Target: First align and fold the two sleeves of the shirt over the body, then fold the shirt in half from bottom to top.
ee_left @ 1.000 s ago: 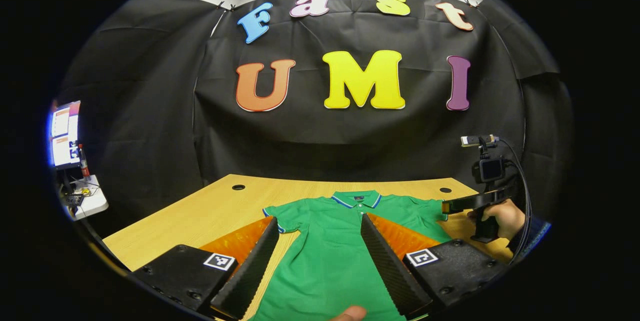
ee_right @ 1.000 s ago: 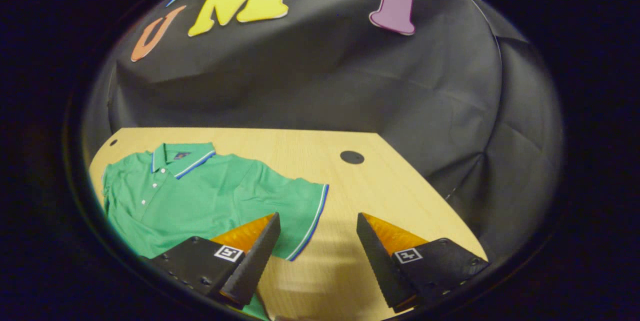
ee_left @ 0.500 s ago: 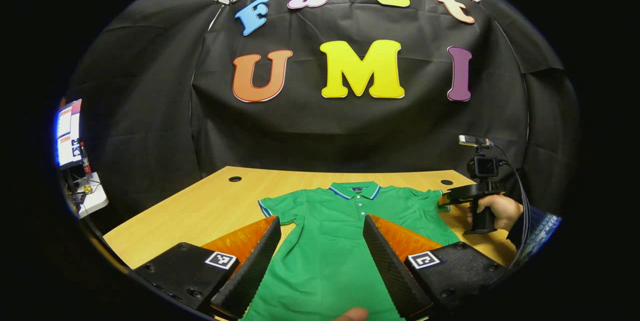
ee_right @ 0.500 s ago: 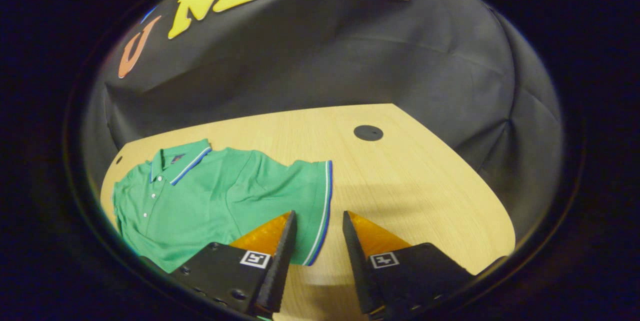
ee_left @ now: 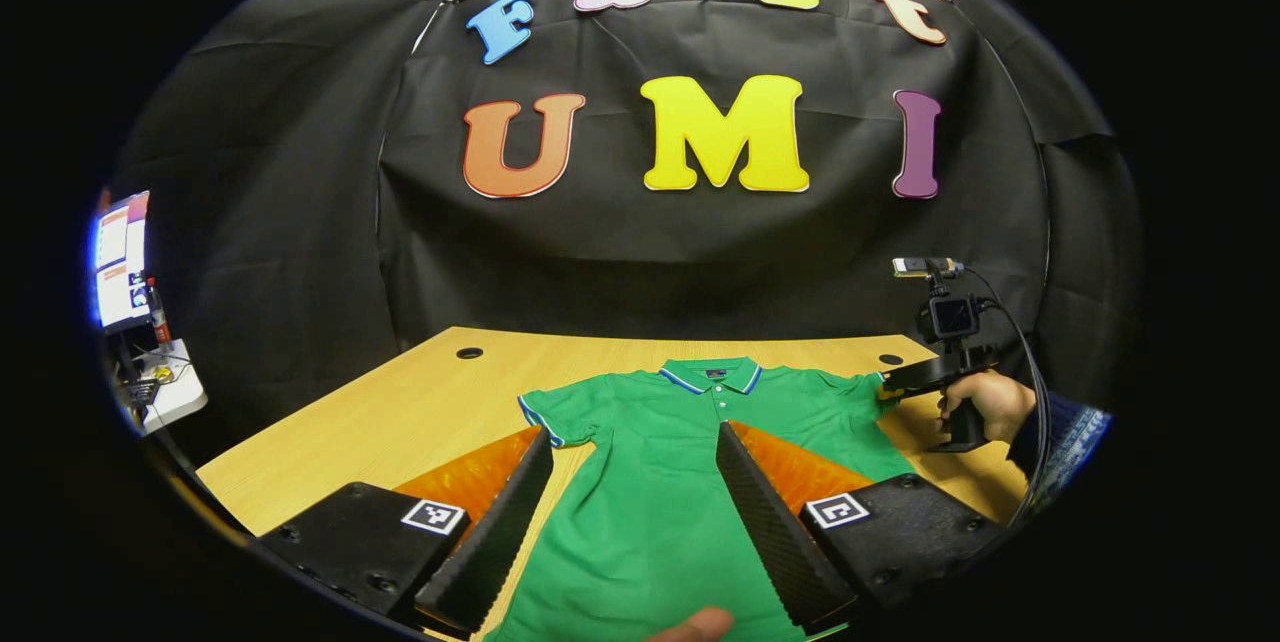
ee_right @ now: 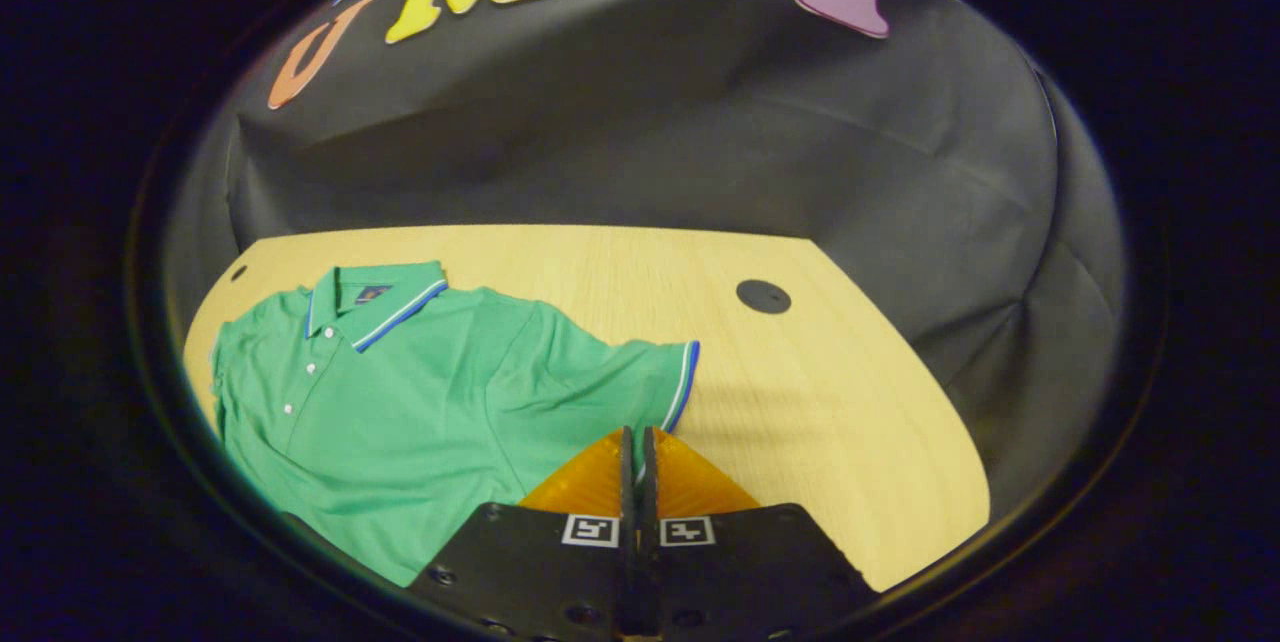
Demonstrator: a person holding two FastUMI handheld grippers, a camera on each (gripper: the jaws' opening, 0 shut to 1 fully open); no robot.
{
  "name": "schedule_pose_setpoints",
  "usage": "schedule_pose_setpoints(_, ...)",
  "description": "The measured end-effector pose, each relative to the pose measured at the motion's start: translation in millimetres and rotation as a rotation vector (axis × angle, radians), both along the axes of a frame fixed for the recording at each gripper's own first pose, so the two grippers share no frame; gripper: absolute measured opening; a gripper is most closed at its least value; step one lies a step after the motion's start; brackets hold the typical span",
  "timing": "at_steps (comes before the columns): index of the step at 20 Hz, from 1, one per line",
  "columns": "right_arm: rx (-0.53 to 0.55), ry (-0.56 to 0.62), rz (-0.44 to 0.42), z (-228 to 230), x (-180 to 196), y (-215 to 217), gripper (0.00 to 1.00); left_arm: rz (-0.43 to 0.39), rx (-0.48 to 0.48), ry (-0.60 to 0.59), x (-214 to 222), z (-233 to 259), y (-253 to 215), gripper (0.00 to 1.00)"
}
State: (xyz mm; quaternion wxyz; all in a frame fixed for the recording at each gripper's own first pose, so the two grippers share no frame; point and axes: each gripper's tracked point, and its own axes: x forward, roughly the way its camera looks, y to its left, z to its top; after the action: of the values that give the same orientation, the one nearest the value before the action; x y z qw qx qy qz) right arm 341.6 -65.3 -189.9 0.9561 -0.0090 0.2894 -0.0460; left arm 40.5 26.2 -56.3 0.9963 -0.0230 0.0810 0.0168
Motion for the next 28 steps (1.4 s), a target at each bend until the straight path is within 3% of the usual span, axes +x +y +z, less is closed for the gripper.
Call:
schedule_pose_setpoints(3, -0.078, -0.062, 0.032, 24, 3, 10, 0.00, 0.003, -0.006, -0.001, 0, 1, 3, 1.00)
schedule_pose_setpoints(7, -0.213, -0.138, 0.122, 47, 4, 55, 0.00, 0.010, -0.028, 0.001, 2, 1, 2, 1.00)
schedule_pose_setpoints(11, -0.168, -0.176, 0.206, 59, 1, 118, 0.02, 0.008, -0.029, 0.029, 1, -6, -2, 1.00)
schedule_pose_setpoints(12, -0.124, -0.182, 0.226, 63, -1, 133, 0.09, 0.015, -0.025, 0.025, 1, -4, 0, 1.00)
schedule_pose_setpoints(13, -0.076, -0.186, 0.239, 66, -4, 146, 0.27, 0.019, -0.019, 0.021, 1, -3, 1, 1.00)
schedule_pose_setpoints(15, 0.008, -0.188, 0.256, 76, -13, 160, 0.43, 0.035, -0.011, 0.022, 2, -3, 5, 1.00)
schedule_pose_setpoints(17, 0.066, -0.212, 0.282, 92, -27, 165, 0.89, 0.088, -0.001, 0.029, 1, -3, 16, 1.00)
schedule_pose_setpoints(21, 0.085, -0.318, 0.272, 141, -66, 138, 0.96, 0.141, 0.037, -0.015, 3, 11, 26, 1.00)
schedule_pose_setpoints(28, 0.001, -0.547, 0.233, 212, -178, 67, 0.95, 0.220, -0.064, -0.054, 29, 54, 48, 1.00)
